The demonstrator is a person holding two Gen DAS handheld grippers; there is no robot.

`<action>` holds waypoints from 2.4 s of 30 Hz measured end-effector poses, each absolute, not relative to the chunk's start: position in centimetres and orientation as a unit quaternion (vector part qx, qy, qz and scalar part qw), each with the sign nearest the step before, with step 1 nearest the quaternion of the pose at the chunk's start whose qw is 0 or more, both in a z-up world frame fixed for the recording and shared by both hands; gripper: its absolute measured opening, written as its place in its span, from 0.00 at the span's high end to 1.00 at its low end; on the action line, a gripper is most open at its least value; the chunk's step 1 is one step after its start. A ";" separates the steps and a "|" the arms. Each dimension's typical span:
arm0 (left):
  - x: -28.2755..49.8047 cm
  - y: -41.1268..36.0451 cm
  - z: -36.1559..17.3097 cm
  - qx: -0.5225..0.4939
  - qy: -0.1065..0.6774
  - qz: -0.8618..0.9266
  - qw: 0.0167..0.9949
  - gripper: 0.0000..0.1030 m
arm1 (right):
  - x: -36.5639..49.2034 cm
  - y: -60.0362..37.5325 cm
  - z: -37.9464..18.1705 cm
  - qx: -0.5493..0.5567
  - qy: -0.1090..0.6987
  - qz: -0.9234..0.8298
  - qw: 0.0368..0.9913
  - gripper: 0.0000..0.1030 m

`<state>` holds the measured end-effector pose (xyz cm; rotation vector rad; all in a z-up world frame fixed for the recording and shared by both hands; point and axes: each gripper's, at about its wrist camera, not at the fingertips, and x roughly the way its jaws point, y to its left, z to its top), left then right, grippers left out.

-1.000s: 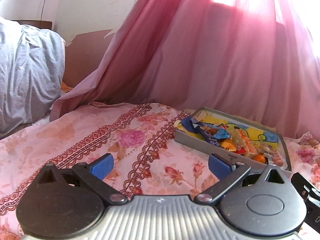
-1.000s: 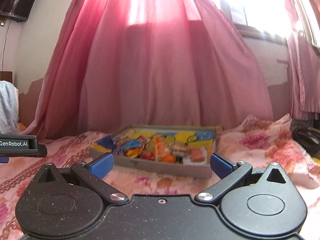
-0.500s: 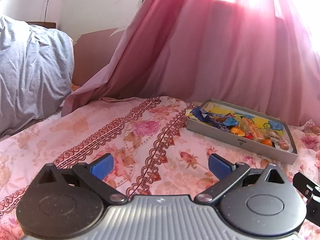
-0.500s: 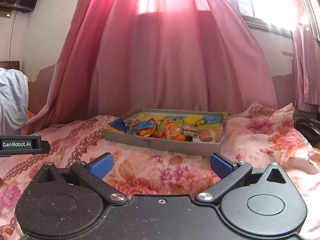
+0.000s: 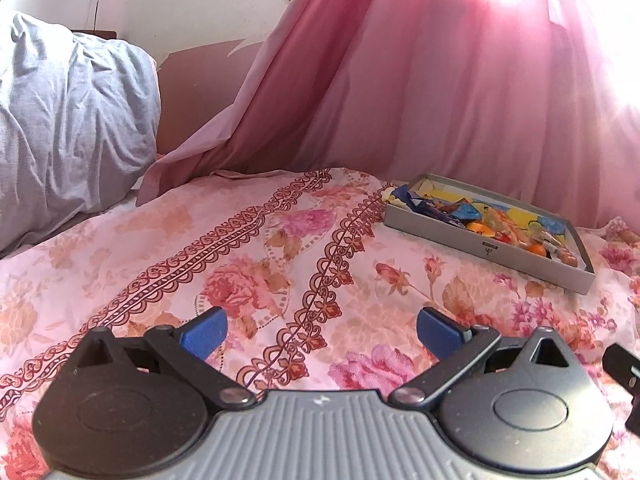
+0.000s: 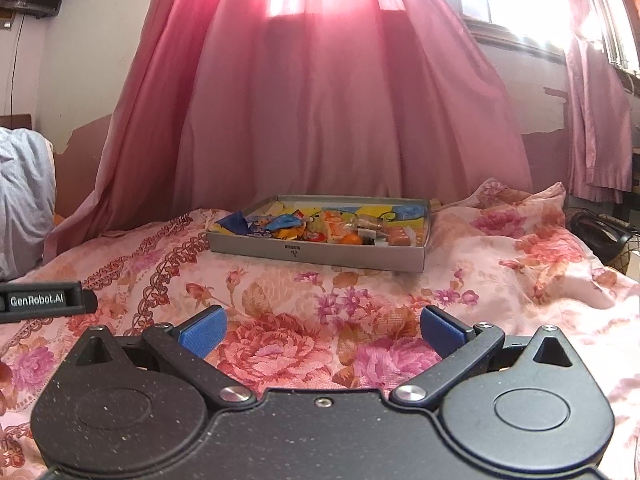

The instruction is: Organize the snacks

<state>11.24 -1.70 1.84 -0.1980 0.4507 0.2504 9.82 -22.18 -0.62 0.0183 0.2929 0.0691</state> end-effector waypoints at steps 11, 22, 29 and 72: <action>8.7 -1.6 1.3 -0.071 0.219 0.103 0.968 0.00 | 7.1 -21.5 -1.0 0.015 0.144 0.024 0.989 0.01; 7.5 0.0 1.1 -0.081 0.213 0.091 0.969 0.00 | 5.6 -20.4 -1.2 0.020 0.136 0.005 0.990 0.01; 7.6 0.9 0.6 -0.077 0.211 0.091 0.970 0.00 | 5.3 -19.5 -1.5 0.022 0.135 0.000 0.991 0.01; 7.6 0.7 -0.6 -0.051 0.202 0.084 0.974 0.00 | 6.7 -18.7 -2.9 0.014 0.149 0.003 0.989 0.01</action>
